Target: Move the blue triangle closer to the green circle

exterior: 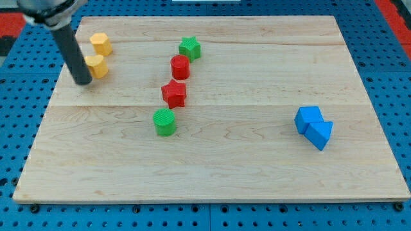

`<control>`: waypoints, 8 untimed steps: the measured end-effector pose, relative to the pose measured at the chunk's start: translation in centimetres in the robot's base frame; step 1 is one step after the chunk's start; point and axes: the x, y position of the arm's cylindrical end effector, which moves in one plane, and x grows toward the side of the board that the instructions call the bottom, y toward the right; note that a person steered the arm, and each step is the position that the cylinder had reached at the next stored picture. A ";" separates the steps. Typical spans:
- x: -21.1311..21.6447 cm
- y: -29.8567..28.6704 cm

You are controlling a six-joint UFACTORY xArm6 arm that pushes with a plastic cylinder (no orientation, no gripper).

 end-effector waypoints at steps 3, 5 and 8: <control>16.7 27.7; 16.6 49.9; 10.8 45.0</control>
